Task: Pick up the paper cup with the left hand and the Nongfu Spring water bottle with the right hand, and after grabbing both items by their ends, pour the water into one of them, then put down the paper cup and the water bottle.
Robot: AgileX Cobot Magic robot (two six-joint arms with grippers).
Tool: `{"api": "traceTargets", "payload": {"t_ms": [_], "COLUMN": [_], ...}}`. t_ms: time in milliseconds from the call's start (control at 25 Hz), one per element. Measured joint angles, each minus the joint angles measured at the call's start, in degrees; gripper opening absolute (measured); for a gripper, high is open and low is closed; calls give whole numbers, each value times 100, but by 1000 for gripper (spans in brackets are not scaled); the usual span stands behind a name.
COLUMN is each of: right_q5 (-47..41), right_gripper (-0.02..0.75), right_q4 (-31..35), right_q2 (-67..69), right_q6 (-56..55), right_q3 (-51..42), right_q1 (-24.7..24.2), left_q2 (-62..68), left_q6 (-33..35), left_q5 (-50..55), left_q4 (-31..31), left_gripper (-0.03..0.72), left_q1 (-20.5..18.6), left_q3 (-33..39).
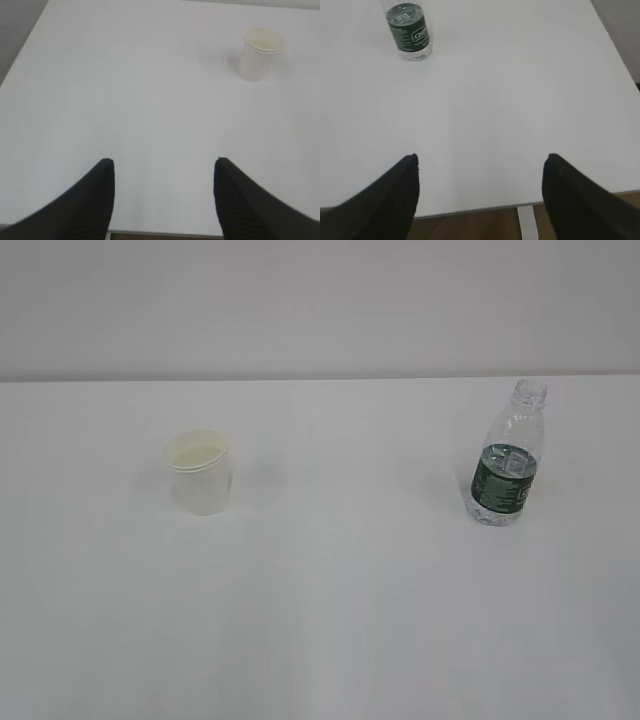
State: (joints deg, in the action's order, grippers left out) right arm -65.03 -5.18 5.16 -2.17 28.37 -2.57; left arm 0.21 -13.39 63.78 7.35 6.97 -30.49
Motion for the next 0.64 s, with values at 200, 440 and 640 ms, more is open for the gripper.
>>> {"api": "traceTargets", "payload": {"t_ms": [200, 440, 640], "right_q5": [0, 0, 0], "right_gripper": [573, 573, 573], "right_q4": [0, 0, 0], "right_q2": [0, 0, 0], "right_q6": [0, 0, 0], "right_q3": [0, 0, 0], "right_q1": [-197, -201, -201], "left_q2": [0, 0, 0], "left_q6": [0, 0, 0], "left_q5": [0, 0, 0], "left_q4": [0, 0, 0], "left_gripper": [442, 442, 442], "left_q1": [-439, -462, -462], "left_q3": [0, 0, 0]}}
